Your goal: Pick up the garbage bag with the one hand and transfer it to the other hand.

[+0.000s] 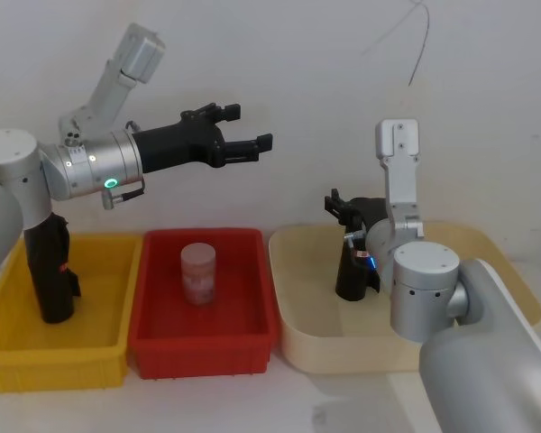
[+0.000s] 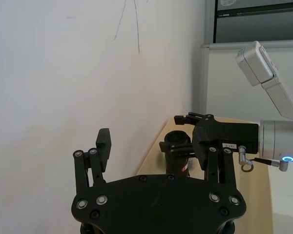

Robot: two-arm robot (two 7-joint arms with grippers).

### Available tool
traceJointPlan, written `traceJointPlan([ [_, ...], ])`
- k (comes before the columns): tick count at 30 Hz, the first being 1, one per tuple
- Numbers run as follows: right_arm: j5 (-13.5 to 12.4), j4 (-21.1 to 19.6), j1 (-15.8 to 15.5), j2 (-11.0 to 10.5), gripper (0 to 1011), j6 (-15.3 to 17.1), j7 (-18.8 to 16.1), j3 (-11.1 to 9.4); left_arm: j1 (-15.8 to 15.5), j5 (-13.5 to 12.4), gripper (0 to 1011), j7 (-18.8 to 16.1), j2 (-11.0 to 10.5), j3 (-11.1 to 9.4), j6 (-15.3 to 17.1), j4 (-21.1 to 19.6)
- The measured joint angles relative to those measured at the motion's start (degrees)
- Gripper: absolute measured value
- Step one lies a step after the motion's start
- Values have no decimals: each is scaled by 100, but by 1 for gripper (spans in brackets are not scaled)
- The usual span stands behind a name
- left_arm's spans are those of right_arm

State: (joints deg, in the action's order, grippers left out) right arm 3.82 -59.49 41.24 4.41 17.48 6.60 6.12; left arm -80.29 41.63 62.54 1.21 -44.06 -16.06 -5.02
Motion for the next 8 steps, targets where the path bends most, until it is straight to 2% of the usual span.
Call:
traceJointPlan([
  [8,1,6,4,0,1004,0,4,-2,0,0,1000,0,0,0,0,0],
])
